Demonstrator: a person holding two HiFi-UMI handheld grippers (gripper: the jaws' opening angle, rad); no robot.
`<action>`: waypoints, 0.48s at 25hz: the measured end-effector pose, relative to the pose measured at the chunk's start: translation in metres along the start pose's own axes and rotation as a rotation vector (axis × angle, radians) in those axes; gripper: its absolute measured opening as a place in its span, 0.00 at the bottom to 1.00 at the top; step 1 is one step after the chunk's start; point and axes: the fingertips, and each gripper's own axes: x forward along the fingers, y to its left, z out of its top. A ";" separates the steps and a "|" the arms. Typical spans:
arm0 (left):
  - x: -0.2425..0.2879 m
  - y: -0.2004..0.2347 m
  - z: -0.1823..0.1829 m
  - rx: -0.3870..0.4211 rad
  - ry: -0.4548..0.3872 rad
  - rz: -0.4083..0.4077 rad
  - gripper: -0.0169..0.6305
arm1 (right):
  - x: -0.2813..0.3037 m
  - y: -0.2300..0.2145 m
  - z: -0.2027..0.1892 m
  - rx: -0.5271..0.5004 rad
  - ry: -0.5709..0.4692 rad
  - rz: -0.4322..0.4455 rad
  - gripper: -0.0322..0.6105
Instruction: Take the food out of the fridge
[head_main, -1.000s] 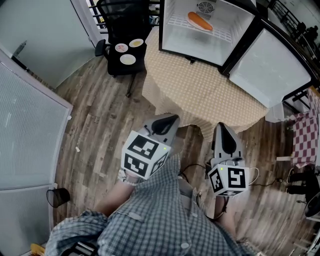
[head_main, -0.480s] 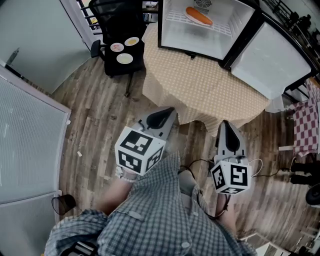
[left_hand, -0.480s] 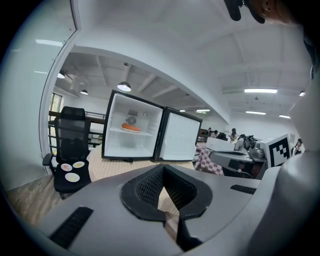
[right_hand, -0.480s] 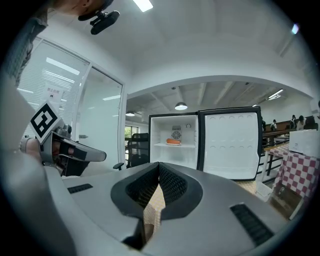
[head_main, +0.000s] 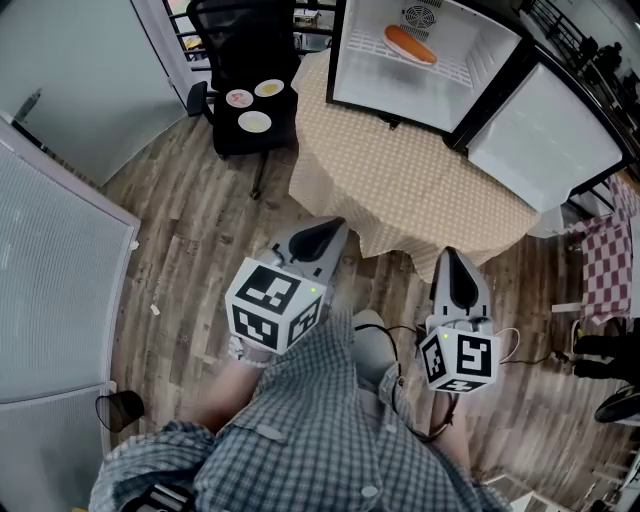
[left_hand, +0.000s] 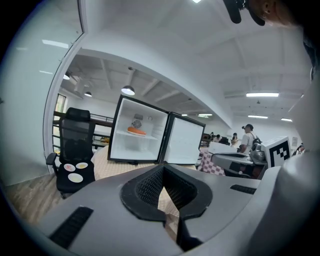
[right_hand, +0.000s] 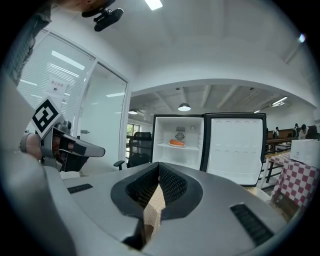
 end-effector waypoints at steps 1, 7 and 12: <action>0.000 0.002 0.001 -0.004 -0.003 0.005 0.03 | 0.002 0.001 0.002 -0.002 -0.003 0.005 0.06; -0.005 0.014 0.004 -0.012 -0.013 0.033 0.03 | 0.015 0.009 0.006 -0.012 -0.006 0.028 0.06; 0.003 0.021 0.002 -0.017 0.002 0.046 0.03 | 0.022 0.006 -0.001 -0.019 0.012 0.032 0.06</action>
